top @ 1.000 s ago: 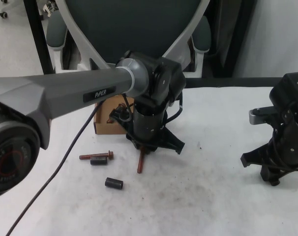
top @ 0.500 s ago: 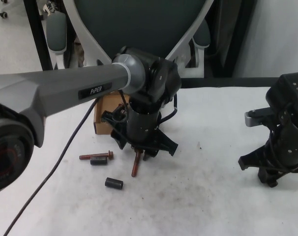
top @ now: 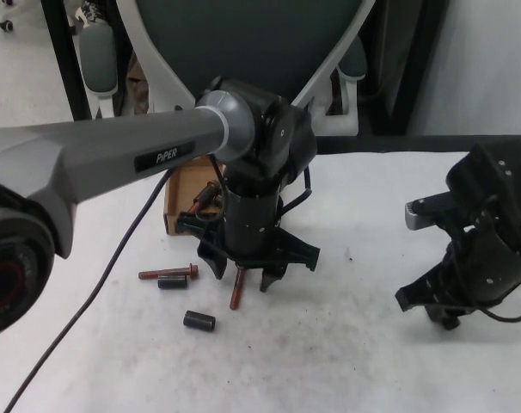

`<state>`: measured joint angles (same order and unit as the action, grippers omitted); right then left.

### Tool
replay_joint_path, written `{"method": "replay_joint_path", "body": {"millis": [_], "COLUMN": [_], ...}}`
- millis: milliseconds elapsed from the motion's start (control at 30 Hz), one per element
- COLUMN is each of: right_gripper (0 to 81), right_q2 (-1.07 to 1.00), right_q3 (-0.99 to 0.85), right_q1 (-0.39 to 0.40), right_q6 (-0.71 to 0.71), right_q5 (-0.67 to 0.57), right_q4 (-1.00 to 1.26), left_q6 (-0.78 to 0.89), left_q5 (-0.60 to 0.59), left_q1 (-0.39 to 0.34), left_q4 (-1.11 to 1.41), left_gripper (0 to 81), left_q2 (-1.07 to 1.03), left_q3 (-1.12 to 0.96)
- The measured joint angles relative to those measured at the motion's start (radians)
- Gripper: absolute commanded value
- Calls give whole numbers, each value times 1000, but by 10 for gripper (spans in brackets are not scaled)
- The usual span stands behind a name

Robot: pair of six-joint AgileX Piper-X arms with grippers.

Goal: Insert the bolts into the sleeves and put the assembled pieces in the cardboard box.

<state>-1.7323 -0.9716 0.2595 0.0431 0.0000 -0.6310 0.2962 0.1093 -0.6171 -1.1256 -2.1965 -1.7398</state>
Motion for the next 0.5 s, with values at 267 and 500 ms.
{"method": "replay_joint_path", "body": {"millis": [267,500], "right_gripper": [3,3], "right_q2": [181,374], "right_q3": [99,204], "right_q1": [19,81], "right_q6": [-43,-73], "right_q5": [0,-12], "right_q4": [110,199], "left_q6": [11,-44], "left_q5": [0,12], "left_q1": [4,11], "left_q4": [0,27], "left_gripper": [261,4], "left_q2": [0,0], "left_q3": [5,15]}}
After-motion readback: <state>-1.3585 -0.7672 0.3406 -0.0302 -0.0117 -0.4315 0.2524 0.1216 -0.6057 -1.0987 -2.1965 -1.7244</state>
